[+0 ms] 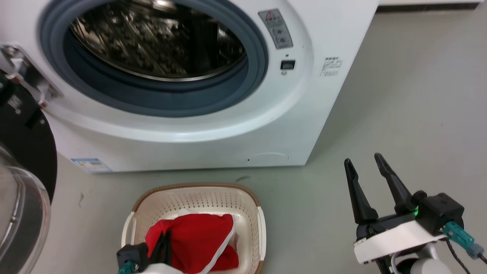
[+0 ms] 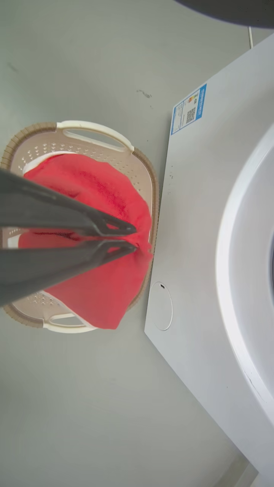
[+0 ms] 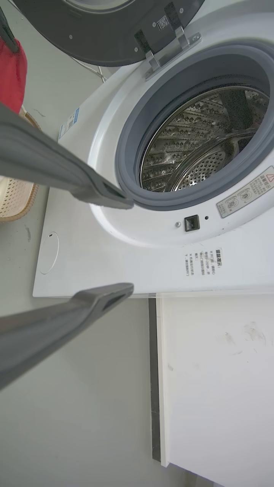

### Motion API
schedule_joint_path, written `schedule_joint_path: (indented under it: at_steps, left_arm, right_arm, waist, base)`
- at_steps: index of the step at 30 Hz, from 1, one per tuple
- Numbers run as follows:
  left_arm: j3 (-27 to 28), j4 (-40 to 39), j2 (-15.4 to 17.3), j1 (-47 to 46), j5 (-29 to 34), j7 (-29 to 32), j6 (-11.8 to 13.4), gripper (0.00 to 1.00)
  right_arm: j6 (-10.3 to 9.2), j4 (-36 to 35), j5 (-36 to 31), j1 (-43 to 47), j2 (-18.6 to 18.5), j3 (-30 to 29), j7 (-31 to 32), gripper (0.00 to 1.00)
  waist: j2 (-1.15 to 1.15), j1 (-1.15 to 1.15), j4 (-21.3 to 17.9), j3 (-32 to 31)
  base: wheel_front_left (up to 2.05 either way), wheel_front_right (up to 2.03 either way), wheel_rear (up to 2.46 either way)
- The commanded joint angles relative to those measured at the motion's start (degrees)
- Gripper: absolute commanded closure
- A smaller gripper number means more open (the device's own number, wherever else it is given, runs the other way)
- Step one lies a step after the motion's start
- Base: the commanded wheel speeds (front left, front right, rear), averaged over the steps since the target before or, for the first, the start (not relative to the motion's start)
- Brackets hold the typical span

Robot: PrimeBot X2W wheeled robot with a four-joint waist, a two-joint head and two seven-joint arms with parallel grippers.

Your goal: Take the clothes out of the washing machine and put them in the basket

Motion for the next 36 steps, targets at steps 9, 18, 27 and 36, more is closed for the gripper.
schedule_joint_path:
  at_steps: [9, 18, 27, 36]
  left_arm:
    - [0.1, 18.8, -0.6, -15.1, -0.1, -3.5, -2.7, 1.00]
    - [0.9, 34.4, 0.0, -29.8, 0.3, -4.1, -4.2, 1.00]
    - [3.1, 45.2, 0.8, -38.3, -1.1, -4.1, -3.7, 1.00]
    - [4.1, 50.4, 0.8, -39.3, -2.4, -4.1, -3.7, 0.60]
  right_arm:
    - [-0.02, 0.9, 0.4, -6.1, 0.0, 1.5, -2.1, 0.00]
    - [-0.02, 2.0, 1.1, -11.5, 0.0, 2.9, -4.3, 0.00]
    - [-0.02, 3.2, 1.6, -15.1, 0.0, 4.7, -5.6, 0.00]
    - [-0.02, 6.0, 2.1, -15.8, 0.0, 5.0, -6.8, 0.00]
  waist:
    - [0.00, -0.01, -1.4, 13.2]
    - [0.00, -0.01, -3.2, 22.6]
    - [0.00, -0.01, -4.9, 29.3]
    - [0.00, -0.01, -5.9, 28.3]
  base:
    - [0.00, 0.00, 0.00]
    - [0.00, 0.00, 0.00]
    - [0.00, 0.00, 0.00]
    - [0.00, 0.00, 0.00]
